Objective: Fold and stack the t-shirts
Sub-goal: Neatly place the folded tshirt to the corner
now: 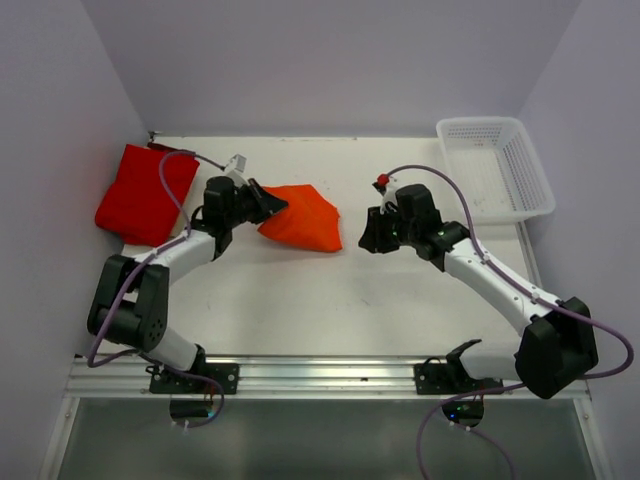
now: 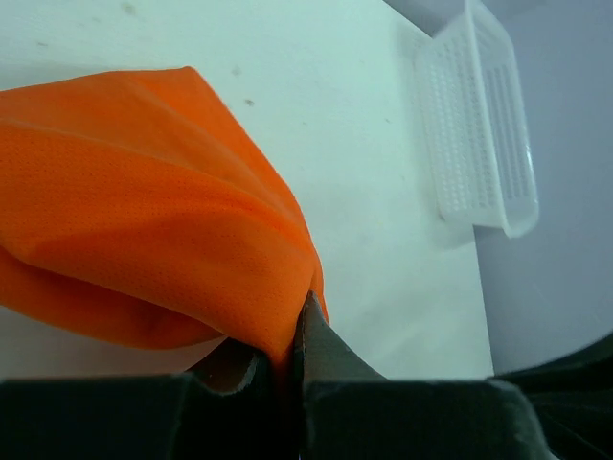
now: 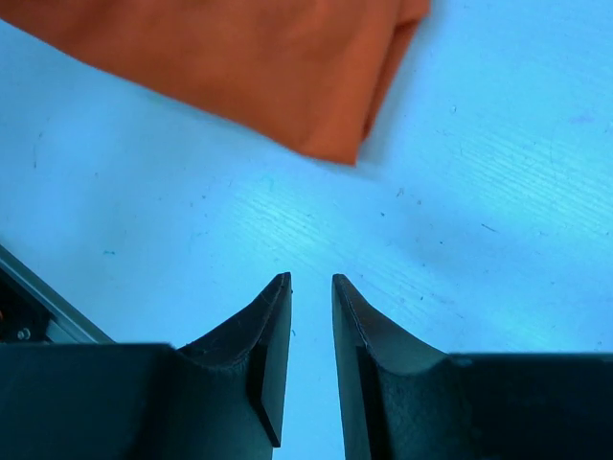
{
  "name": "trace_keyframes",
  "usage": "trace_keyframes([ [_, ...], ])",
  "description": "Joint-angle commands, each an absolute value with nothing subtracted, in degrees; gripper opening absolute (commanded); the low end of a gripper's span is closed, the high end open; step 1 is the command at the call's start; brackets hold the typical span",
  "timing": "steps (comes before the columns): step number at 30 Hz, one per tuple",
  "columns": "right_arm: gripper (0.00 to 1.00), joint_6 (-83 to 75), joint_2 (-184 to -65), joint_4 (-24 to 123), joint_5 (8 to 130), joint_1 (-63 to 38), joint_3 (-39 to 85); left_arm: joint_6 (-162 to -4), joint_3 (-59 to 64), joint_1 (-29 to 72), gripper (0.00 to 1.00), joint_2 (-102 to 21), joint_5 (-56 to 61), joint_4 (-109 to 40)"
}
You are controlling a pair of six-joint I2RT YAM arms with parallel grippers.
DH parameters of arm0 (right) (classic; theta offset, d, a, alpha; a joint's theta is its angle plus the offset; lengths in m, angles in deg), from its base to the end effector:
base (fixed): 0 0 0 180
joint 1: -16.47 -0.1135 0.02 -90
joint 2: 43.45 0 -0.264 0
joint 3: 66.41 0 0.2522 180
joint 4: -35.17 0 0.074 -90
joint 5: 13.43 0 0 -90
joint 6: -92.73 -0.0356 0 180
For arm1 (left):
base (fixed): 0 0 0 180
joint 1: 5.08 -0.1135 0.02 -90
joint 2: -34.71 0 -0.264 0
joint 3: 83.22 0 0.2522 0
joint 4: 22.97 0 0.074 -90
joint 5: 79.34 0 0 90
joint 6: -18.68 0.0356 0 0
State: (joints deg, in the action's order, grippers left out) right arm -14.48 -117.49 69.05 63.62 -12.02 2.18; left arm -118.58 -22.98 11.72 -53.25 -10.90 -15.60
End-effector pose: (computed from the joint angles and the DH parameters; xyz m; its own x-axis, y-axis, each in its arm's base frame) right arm 0.2445 0.1418 0.2745 -0.7147 -0.0598 -0.6969 -0.4248 0.8287 0.3645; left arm 0.3162 -0.1091 0.2228 -0.6656 -0.5125 -0.5425 0.1618 0.6105 -0.7753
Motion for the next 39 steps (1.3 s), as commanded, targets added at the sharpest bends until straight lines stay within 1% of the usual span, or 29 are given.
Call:
trace_keyframes([
  [1, 0.27, -14.06, -115.87, 70.55, 63.92, -12.1, 1.23, -115.18, -19.72, 5.48, 0.0, -51.77, -8.59, -19.67],
  [5, 0.24, -14.5, -116.13, 70.03, 63.21, -12.1, 0.53, -113.07, -13.07, -1.1, 0.0, -50.81, -8.06, -23.45],
  [6, 0.22, -14.58, -116.31, 70.02, 63.12, -12.01, 0.35, -112.2, -11.56, -2.16, 0.0, -50.72, -8.06, -24.24],
  [9, 0.21, -14.58, -117.1, 69.85, 62.68, -12.1, 0.26, -111.22, -5.49, -6.47, 0.0, -51.41, -7.62, -26.09],
  [12, 0.19, -14.59, -118.15, 70.02, 61.54, -12.1, 0.44, -109.47, 3.2, -11.2, 0.0, -55.52, -10.24, -27.58],
  [15, 0.17, -14.67, -118.42, 69.85, 61.1, -12.1, 0.26, -109.29, 10.5, -15.6, 0.0, -59.41, -13.67, -24.88],
  [18, 0.17, -14.32, -118.33, 70.46, 61.36, -12.01, 0.09, -107.89, 13.5, -19.66, 0.0, -58.98, -10.19, -25.48],
  [21, 0.16, -13.97, -117.98, 70.73, 61.45, -12.1, -0.09, -106.73, 11.06, -22.64, 0.0, -55.74, -4.39, -27.5],
  [22, 0.16, -13.97, -117.98, 70.73, 61.19, -12.1, 0.0, -106.65, 8.7, -23.35, 0.0, -54.42, -2.89, -25.15],
  [23, 0.16, -13.88, -118.06, 71.16, 60.75, -12.1, 0.09, -106.21, 4.06, -24.14, 0.0, -52.06, -0.61, -24.52],
  [27, 0.13, -13.62, -117.19, 71.69, 59.7, -12.1, -0.35, -104.8, -7.47, -24.15, 0.0, -46.95, 14.48, -25.14],
  [28, 0.13, -13.62, -116.75, 71.52, 58.82, -12.1, -0.53, -105.15, -12.72, -24.15, 0.0, -46.15, 16.27, -23.91],
  [30, 0.13, -13.79, -116.31, 71.17, 58.12, -12.1, -0.53, -105.85, -15.66, -24.24, 0.0, -46.58, 18.21, -24.59],
  [34, 0.12, -13.88, -114.91, 71.43, 57.67, -12.1, -0.7, -109.37, -15.5, -25.2, 0.0, -51.76, 16.82, -31.36],
  [39, 0.13, -14.14, -112.97, 71.17, 58.11, -12.01, -2.45, -112.88, -19.19, -28.8, 0.0, -50.37, 15.06, -29.17],
])
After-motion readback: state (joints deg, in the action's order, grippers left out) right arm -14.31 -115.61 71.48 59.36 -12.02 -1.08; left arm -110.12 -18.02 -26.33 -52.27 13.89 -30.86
